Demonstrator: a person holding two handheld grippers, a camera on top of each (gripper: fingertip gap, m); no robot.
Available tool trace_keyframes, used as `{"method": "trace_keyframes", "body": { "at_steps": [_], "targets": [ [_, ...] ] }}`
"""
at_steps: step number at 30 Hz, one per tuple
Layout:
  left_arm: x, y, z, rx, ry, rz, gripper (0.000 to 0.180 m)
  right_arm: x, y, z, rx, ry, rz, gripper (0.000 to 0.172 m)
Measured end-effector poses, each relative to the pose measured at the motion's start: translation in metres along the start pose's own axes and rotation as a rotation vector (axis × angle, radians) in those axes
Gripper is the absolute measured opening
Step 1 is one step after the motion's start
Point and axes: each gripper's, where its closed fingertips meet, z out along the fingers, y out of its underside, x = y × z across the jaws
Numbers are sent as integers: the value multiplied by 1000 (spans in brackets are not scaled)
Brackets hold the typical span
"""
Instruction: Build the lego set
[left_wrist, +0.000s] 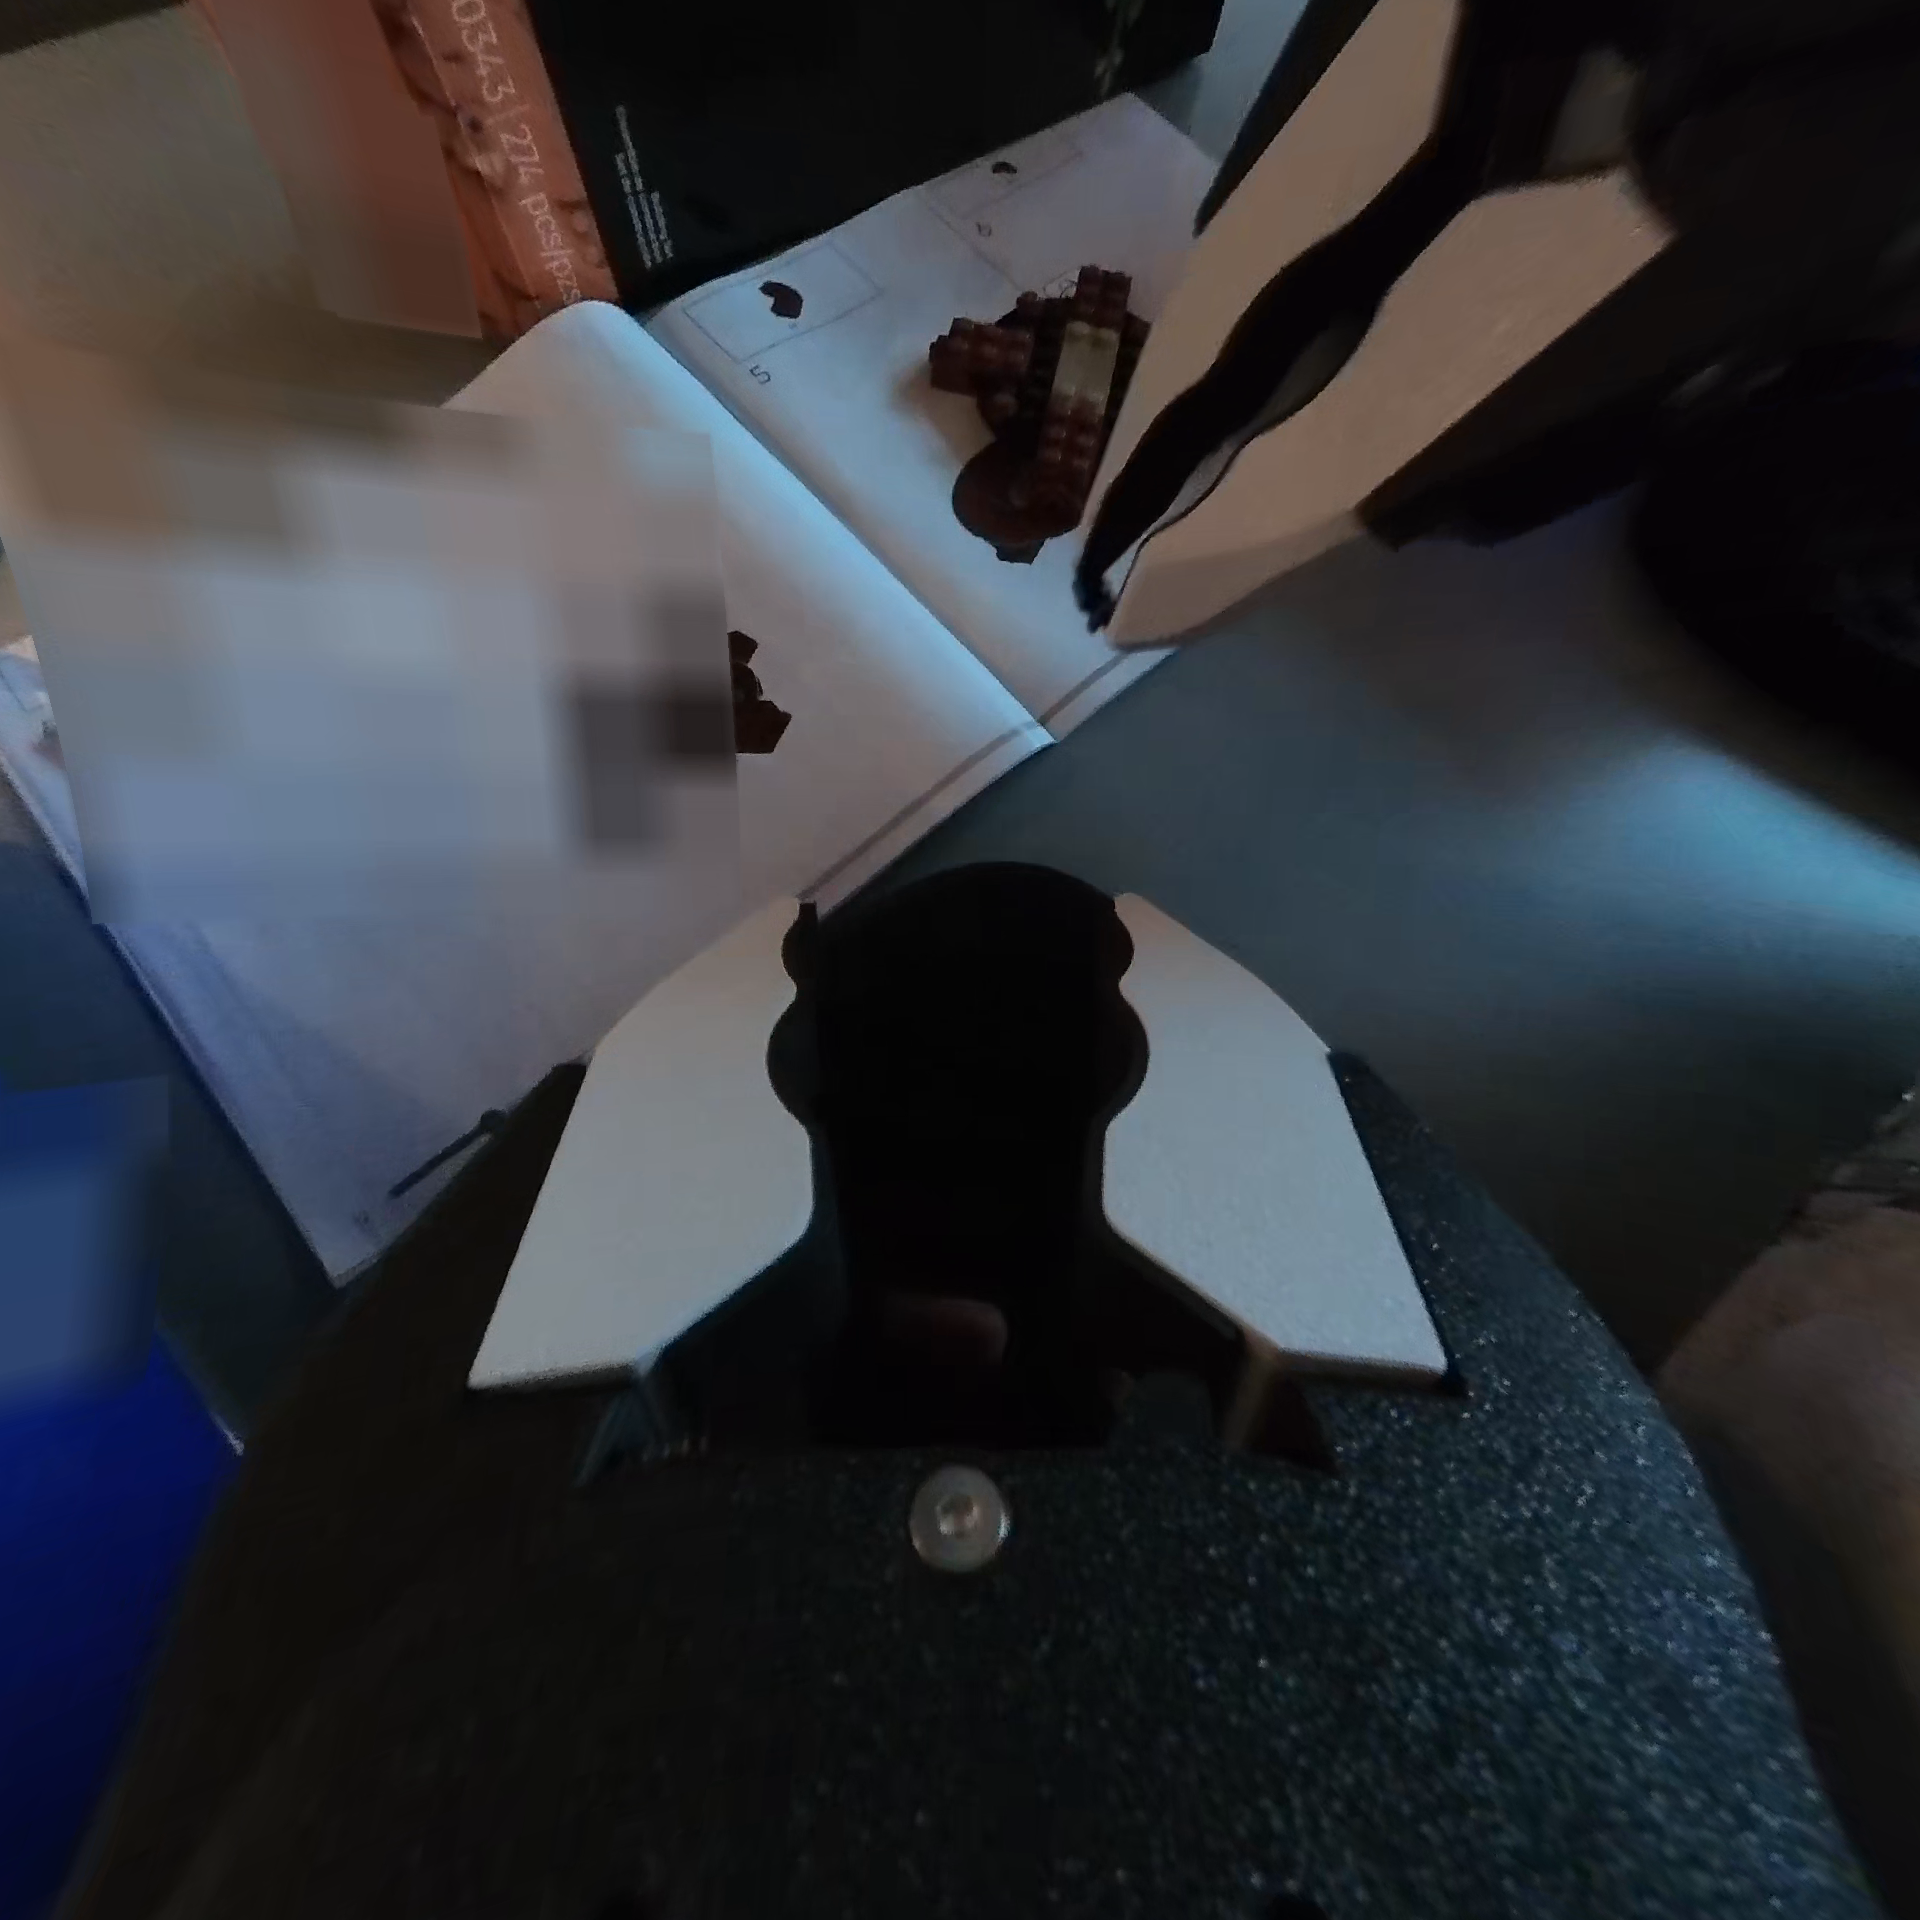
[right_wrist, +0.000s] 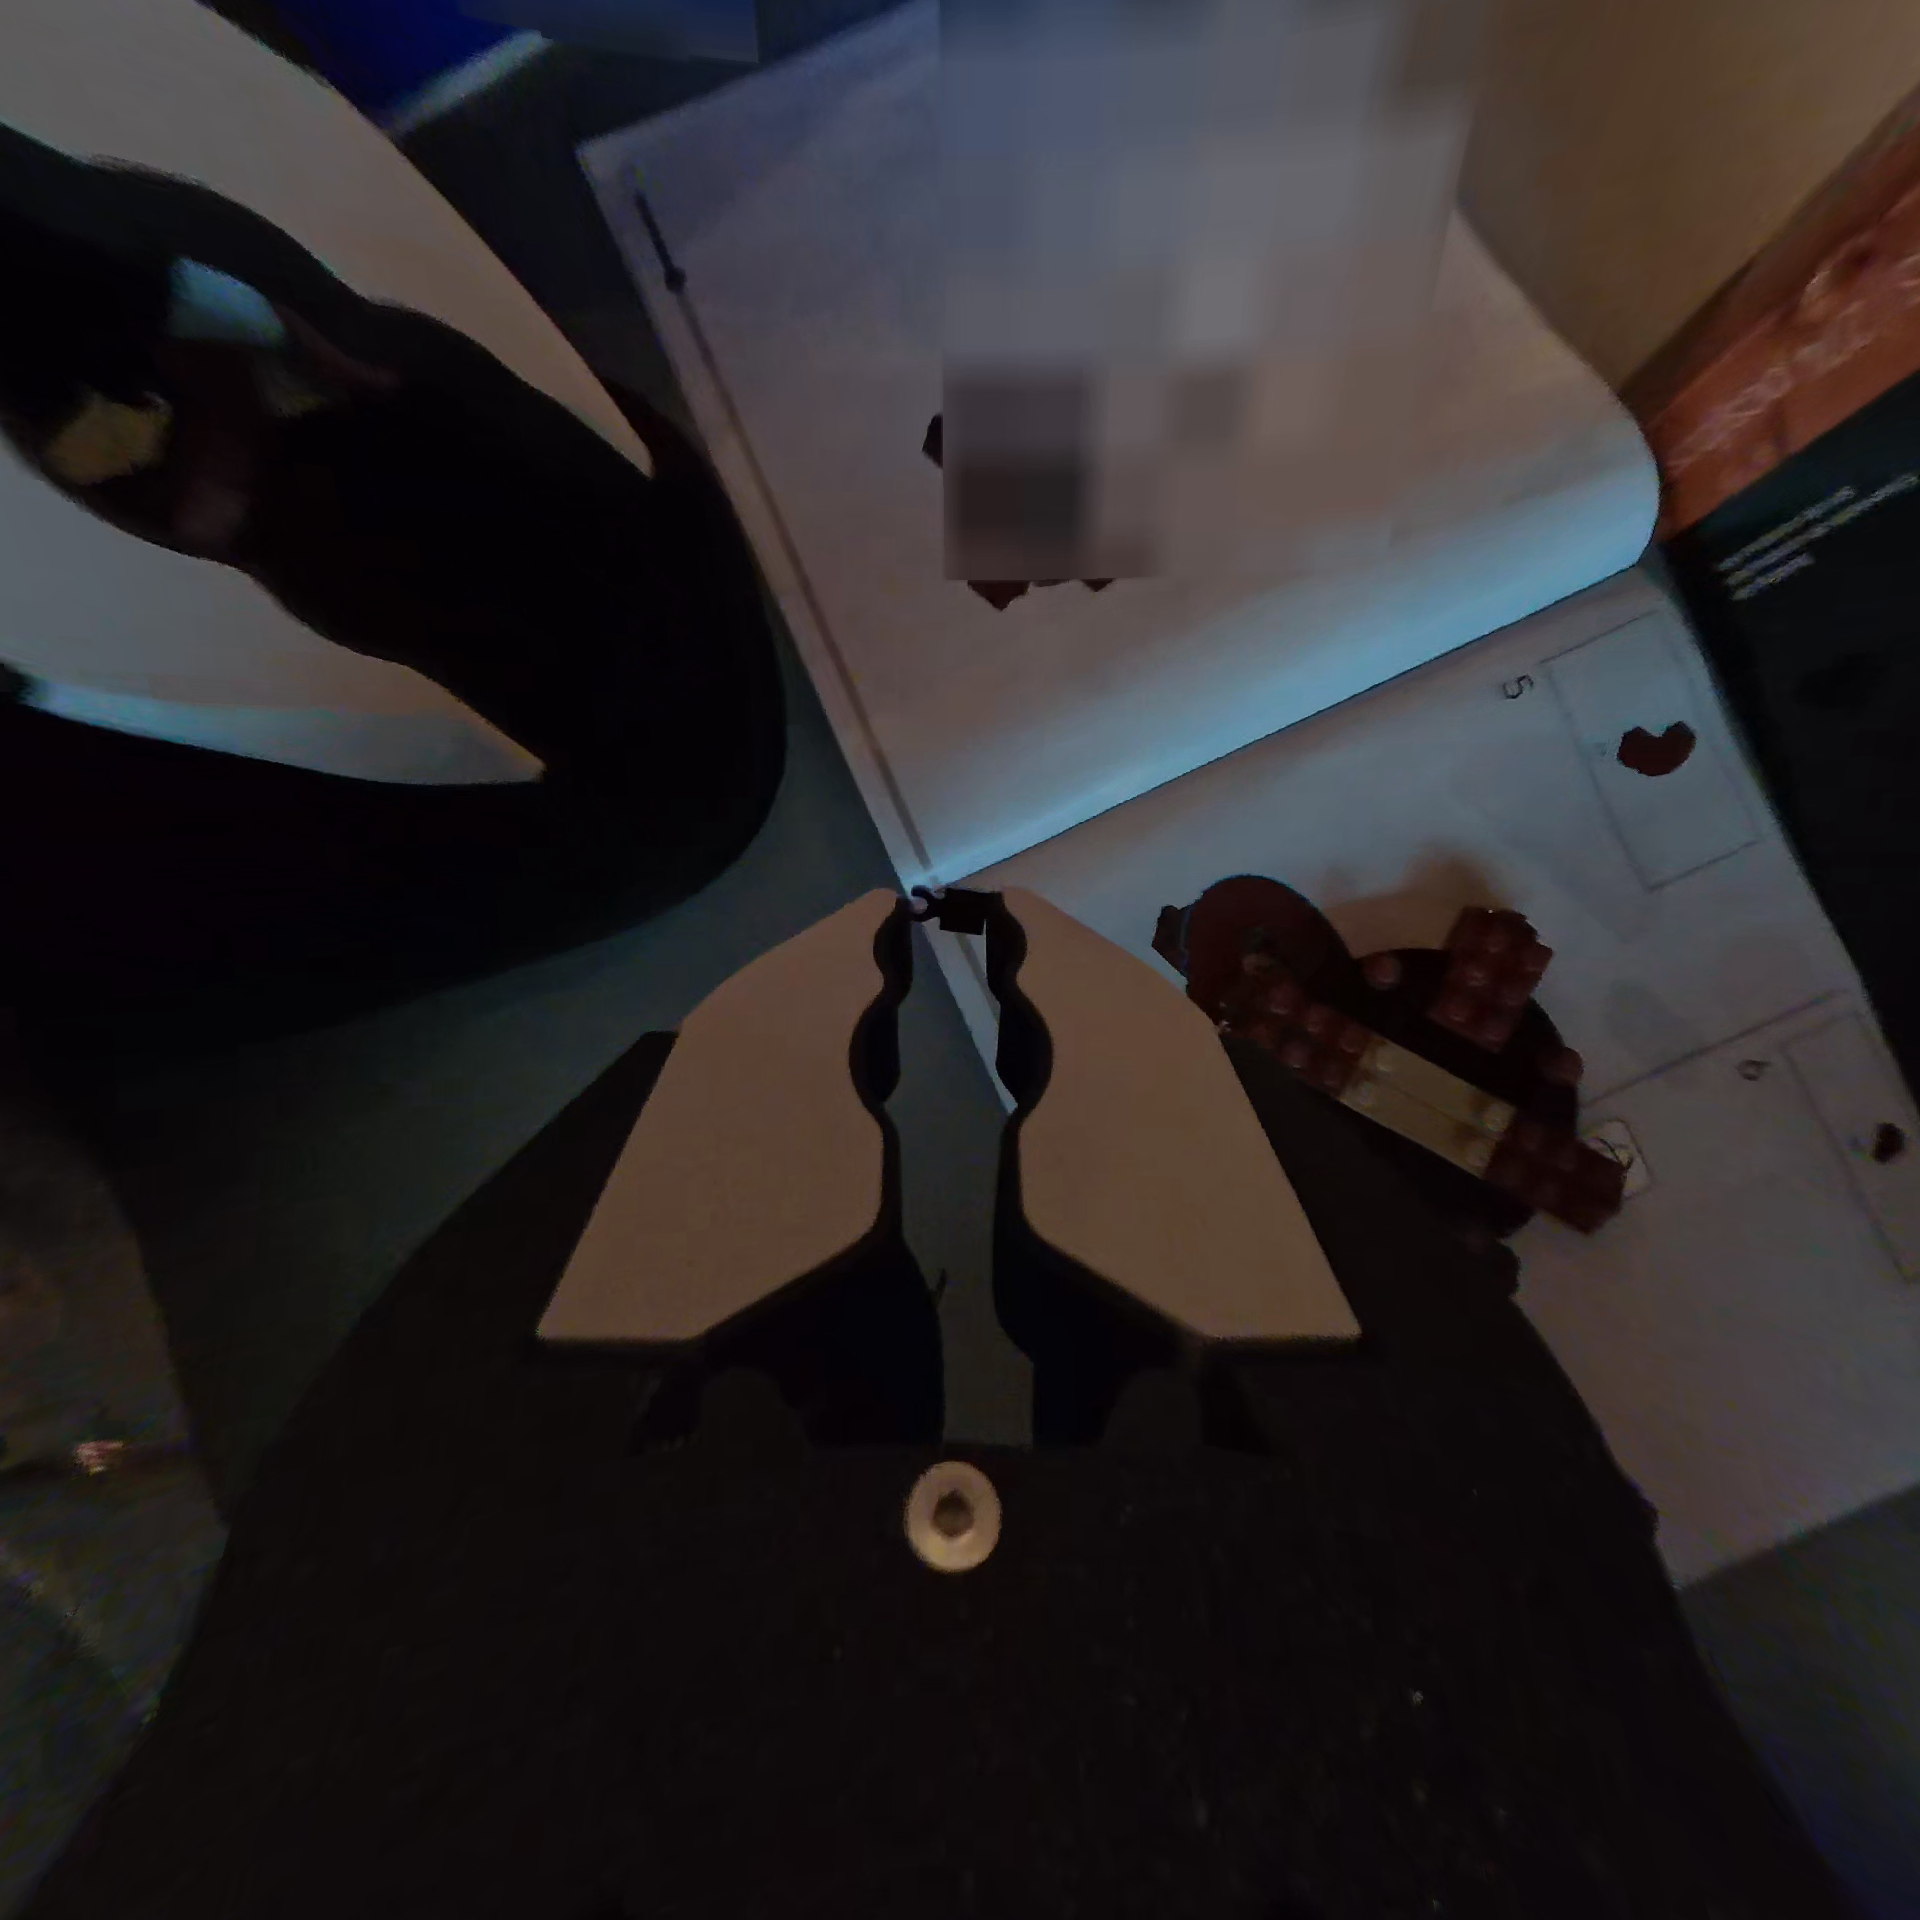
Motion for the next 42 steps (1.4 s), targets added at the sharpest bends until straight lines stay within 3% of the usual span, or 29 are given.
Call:
{"method": "trace_keyframes", "body": {
  "at_steps": [28,32,36,38,42],
  "targets": [
    [1,-5,1,-8,3,37,52,11,15,20,-49,33,0,12],
    [0,-5,0,-9,-7,45,52,9,13,20,-38,22,2,23],
    [-9,-10,-4,6,-44,14,53,16,3,9,-4,121,12,38],
    [-16,-18,-6,23,-79,-4,64,22,-6,-2,52,206,19,49],
    [-37,-40,-9,82,-226,-1,107,36,-16,-32,168,399,62,53]
  ]
}}
